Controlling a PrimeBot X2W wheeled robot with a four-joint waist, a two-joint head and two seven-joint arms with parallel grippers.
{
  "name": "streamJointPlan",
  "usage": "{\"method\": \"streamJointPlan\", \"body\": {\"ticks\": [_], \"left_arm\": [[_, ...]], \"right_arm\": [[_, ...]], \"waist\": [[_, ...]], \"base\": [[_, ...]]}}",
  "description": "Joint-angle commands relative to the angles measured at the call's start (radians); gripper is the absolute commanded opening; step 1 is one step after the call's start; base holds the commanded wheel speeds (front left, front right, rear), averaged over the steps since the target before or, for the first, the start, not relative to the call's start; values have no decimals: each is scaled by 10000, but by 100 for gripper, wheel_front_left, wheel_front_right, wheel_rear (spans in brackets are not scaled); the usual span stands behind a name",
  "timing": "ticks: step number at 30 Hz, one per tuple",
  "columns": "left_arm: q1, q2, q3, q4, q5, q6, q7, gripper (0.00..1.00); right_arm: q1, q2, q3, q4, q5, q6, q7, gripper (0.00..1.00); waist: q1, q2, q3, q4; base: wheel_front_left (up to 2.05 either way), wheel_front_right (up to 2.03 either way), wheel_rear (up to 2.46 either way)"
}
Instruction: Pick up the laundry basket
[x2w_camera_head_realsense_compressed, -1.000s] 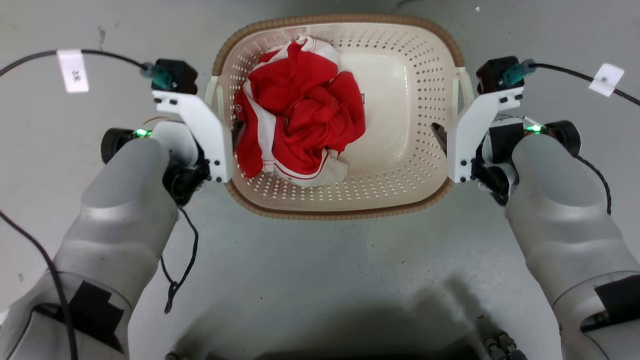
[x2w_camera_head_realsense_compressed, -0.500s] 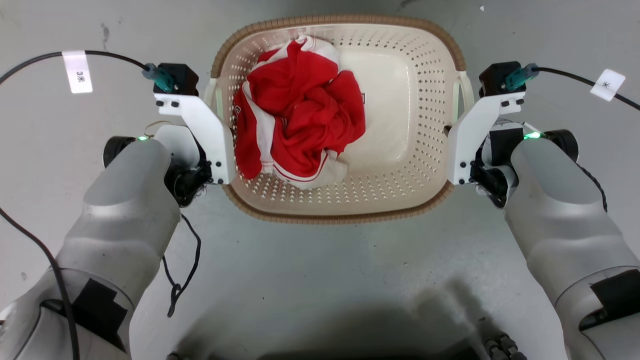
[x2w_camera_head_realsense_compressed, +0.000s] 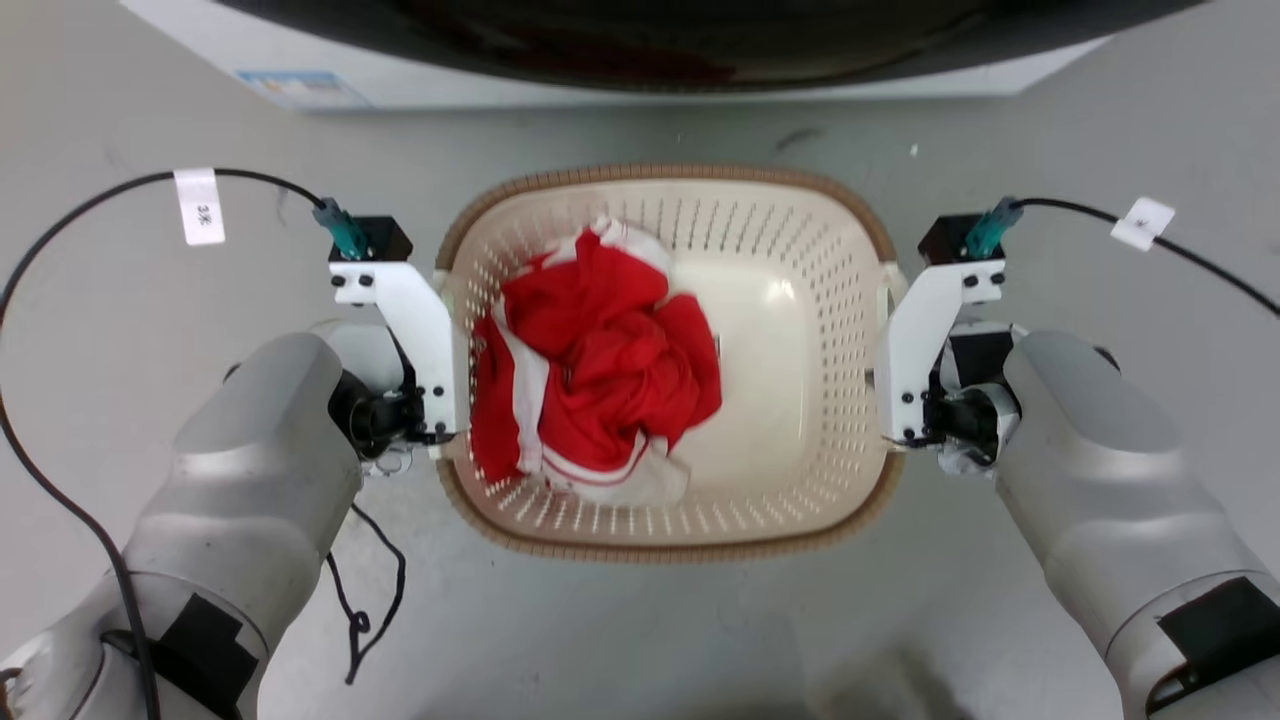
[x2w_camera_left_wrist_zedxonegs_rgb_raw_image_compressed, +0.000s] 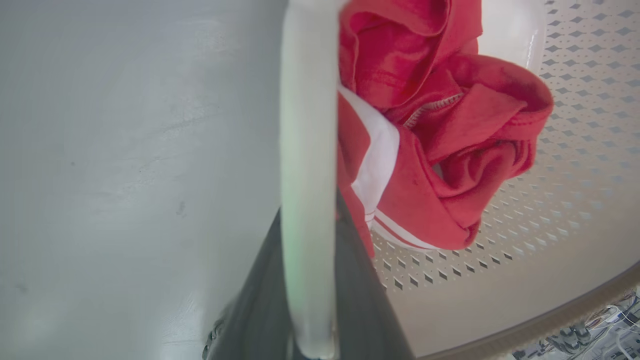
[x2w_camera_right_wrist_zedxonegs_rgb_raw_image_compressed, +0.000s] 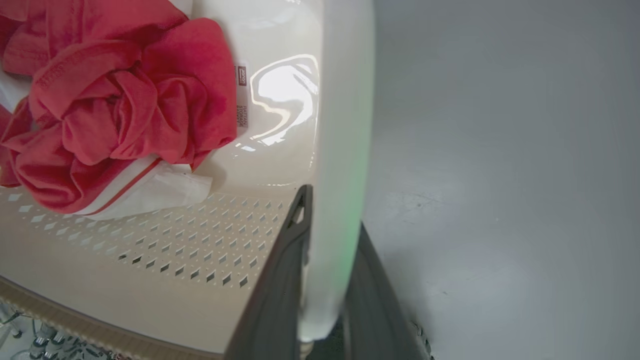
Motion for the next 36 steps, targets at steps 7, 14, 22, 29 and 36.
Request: {"method": "streamJointPlan", "body": {"ticks": [7,14,22,29,36], "left_arm": [[389,-518,-213,-66,-742,-142,1133,0],[717,-634,-304,130,-1192,-142,1935,0],[1278,-887,-424,546,-1628,-143,2684,0],[1655,-1076,-485,748,-1809,-143,2903,0],[1843,-1226,-543,908,-1926,-143,3022,0]], "right_arm": [[290,374,524,61,988,142,1464,0],[548,380,734,324,1568,142,2448,0],[899,392,993,620,1967,142,3339,0],[1221,394,1090,723,2212,142,3658,0],[1483,399,1176,794,2245,142,3823,0]], "waist": [[0,0,-1937,84],[0,0,-3302,139],[0,0,-5118,103],[0,0,-6166,78],[0,0,-6914,63]], "base": [[0,0,0],[0,0,0],[0,0,0],[0,0,0],[0,0,0]]}}
